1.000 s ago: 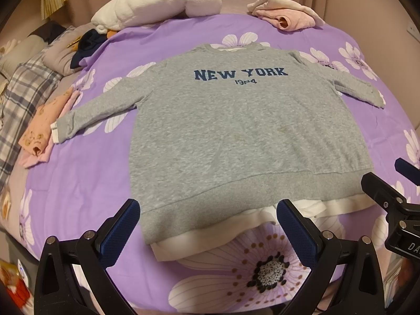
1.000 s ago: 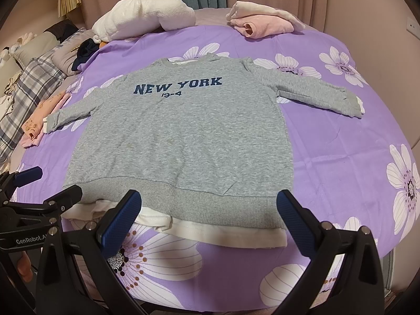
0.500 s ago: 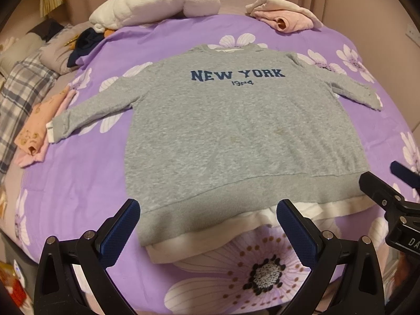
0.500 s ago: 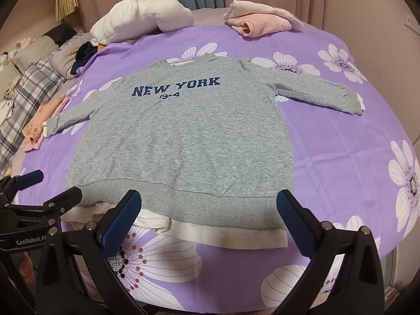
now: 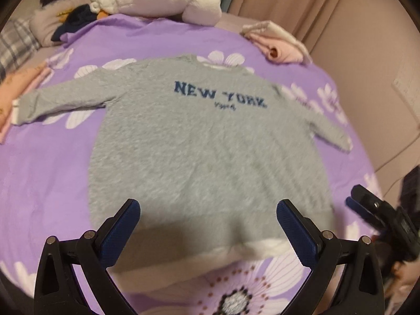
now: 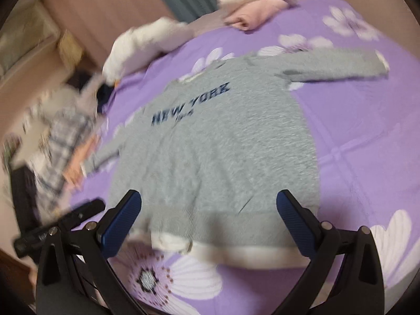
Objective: Fold small clothes
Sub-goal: 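Grasp the sweatshirt sleeve cuff with the right tool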
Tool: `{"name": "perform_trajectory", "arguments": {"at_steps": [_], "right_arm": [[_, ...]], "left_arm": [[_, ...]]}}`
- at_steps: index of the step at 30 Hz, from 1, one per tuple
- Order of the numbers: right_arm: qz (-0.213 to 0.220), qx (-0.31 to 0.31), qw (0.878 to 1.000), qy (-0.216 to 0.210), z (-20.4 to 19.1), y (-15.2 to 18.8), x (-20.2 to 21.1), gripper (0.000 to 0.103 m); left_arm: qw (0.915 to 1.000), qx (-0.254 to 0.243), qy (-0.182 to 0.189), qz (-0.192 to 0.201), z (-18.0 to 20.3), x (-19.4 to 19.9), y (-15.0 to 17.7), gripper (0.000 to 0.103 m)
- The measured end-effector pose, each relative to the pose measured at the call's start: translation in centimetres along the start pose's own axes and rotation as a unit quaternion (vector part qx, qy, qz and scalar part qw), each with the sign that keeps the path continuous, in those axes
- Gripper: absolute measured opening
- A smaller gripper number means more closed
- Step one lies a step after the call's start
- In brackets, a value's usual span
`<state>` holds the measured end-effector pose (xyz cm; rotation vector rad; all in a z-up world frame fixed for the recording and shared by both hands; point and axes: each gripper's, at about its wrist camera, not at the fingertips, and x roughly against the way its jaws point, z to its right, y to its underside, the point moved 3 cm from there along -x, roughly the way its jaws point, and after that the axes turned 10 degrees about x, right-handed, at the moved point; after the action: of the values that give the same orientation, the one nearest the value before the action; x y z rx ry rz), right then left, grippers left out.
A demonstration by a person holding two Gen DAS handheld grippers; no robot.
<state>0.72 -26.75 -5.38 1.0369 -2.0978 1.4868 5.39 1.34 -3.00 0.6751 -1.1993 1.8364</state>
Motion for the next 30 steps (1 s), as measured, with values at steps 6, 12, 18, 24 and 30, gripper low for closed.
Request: {"name": "perform_trajectory", "arguments": {"at_steps": [6,12,18,24,30], "right_arm": [[0.045,-0.106,0.993,-0.012,6.9,-1.9,-0.1,0.103],[0.051,-0.161,0.985,0.041,12.9,-4.9,-2.0,0.102],[0.086,-0.235,0.967,0.051,19.6,-8.3,-3.3,0.096],[0.15,-0.291,0.944,0.044,24.5,-11.2,-4.1,0.088],[0.172,-0.326,0.928,0.059,27.7,-12.7,-4.4,0.061]], "left_arm": [[0.9974,0.036,0.06,-0.014,-0.4,-1.8,-2.1,0.103],[0.9972,0.049,0.056,-0.005,-0.7,-2.9,-3.8,0.103],[0.9984,0.046,0.032,0.009,-0.5,-4.3,-5.7,0.103],[0.9978,0.062,0.021,-0.005,-0.6,-6.6,-7.4,0.103],[0.9984,0.056,0.005,-0.007,-0.4,-7.5,-8.1,0.103]]}}
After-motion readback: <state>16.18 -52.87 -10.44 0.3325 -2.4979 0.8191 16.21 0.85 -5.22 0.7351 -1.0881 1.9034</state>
